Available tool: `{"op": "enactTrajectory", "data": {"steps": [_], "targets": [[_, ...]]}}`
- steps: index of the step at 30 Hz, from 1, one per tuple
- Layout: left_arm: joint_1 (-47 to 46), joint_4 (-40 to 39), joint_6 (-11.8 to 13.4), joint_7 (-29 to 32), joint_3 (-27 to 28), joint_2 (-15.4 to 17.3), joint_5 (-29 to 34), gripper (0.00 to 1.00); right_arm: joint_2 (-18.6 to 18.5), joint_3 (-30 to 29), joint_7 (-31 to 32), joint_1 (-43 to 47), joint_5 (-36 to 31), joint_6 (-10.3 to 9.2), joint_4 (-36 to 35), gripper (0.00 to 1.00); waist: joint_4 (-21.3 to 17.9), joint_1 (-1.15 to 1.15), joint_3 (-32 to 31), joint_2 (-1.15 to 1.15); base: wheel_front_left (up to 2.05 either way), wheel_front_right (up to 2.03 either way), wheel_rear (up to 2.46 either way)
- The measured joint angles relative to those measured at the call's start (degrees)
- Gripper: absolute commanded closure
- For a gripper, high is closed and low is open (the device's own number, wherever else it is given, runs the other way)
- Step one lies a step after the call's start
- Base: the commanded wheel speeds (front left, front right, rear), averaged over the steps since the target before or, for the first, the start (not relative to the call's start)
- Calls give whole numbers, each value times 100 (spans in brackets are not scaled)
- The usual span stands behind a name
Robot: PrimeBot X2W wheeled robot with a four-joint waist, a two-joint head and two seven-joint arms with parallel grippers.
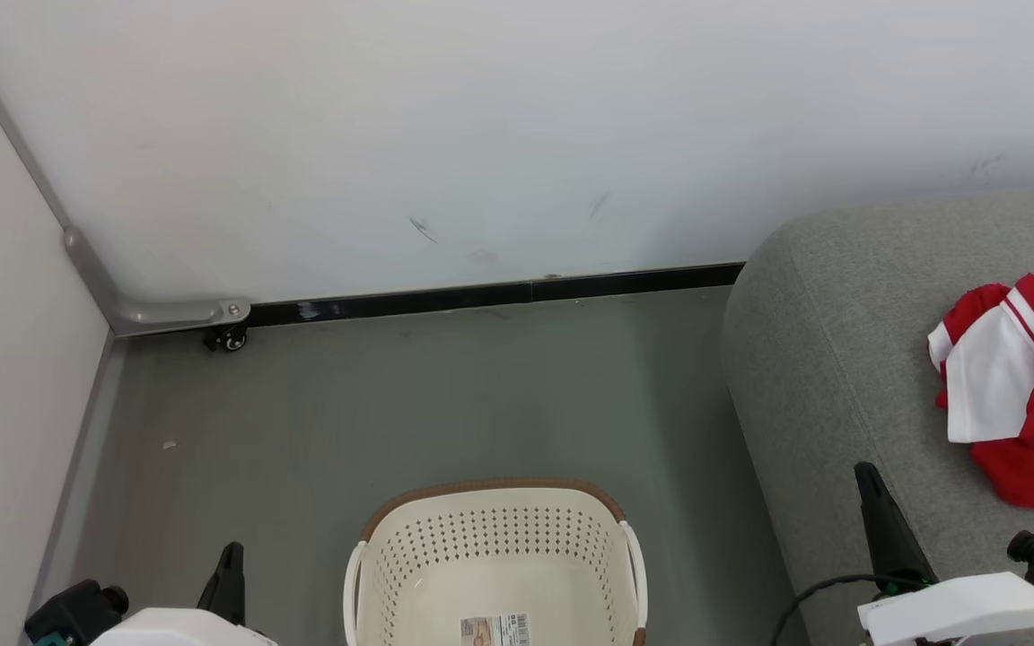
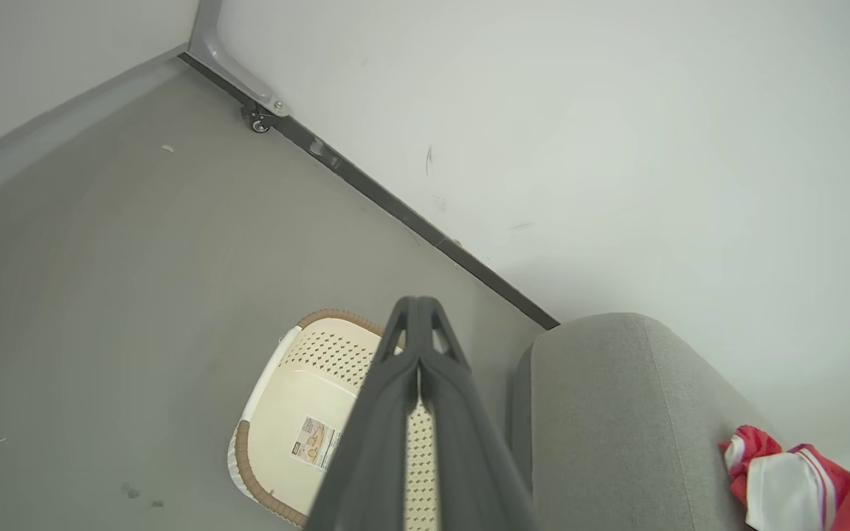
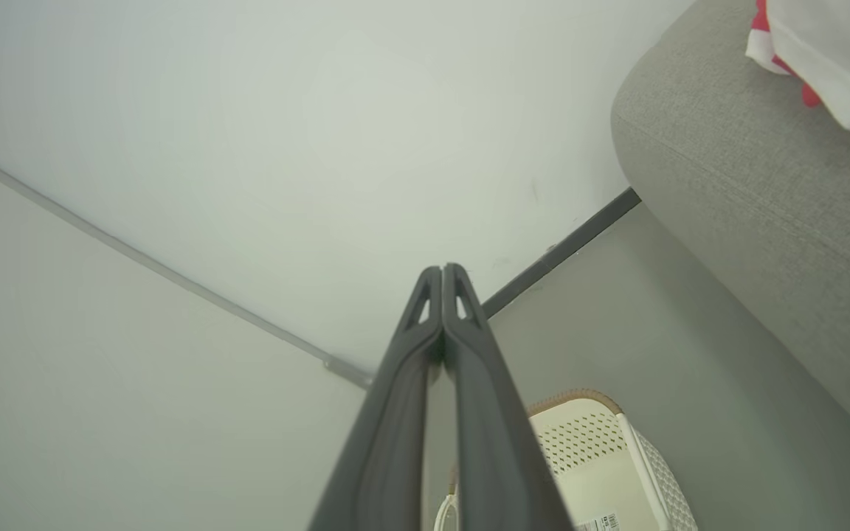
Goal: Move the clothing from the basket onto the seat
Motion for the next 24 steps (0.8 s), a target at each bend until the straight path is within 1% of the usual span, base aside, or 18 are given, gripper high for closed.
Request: {"op": "enactTrajectory", "data": {"steps": [6,7,10,17,19,21,24], "targets": [[-13,0,-165,80,133,-81,-438,100,-2,-37,48,-100,502,0,79,100,12,-25,29,0,0,0,0],[-13,0,-165,80,133,-81,-438,100,-2,-37,48,-100,502,0,79,100,12,-25,29,0,0,0,0],[-19,0,-218,111,194,-122,-656,100,-3,-58,52,-124,734,0,97,100,18,-41,50,0,0,0,0],[-99,3,-436,216,345,-178,-1178,100,-7,-151,130,-208,1308,0,152,100,31,-74,109,0,0,0,0],[-133,3,-505,258,394,-198,-1314,100,-9,-165,143,-261,1475,0,151,100,36,-79,125,0,0,0,0],[-136,5,-520,300,439,-215,-1475,100,-10,-178,147,-277,1639,0,158,100,39,-84,141,0,0,0,0],[-141,8,-637,335,505,-275,-1688,100,-14,-198,177,-335,1898,0,171,100,46,-88,162,0,0,0,0]]}}
